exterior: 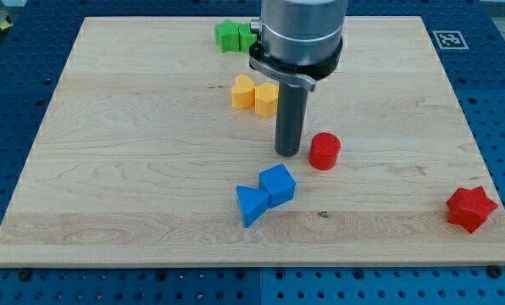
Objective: Push red circle above red star
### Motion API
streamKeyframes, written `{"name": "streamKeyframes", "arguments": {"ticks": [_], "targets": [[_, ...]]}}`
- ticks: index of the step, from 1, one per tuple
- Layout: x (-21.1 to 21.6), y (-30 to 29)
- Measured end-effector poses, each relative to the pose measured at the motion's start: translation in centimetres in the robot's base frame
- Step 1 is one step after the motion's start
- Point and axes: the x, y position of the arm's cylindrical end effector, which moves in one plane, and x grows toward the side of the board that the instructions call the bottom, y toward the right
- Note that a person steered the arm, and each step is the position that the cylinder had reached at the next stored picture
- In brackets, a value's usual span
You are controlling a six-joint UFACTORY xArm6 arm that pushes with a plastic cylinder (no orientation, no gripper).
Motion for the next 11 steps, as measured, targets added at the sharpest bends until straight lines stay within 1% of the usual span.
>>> {"name": "streamKeyframes", "arguments": {"ticks": [1, 3, 4, 5, 6, 7, 8, 9, 10, 11], "targets": [[1.7, 3.0], [1.4, 10.6], [1.0, 9.1], [-0.4, 8.6], [-1.7, 13.4], [-2.1, 16.2], [-4.3, 15.5], [-5.3, 18.5], [-5.3, 22.4], [-4.0, 22.6]]}}
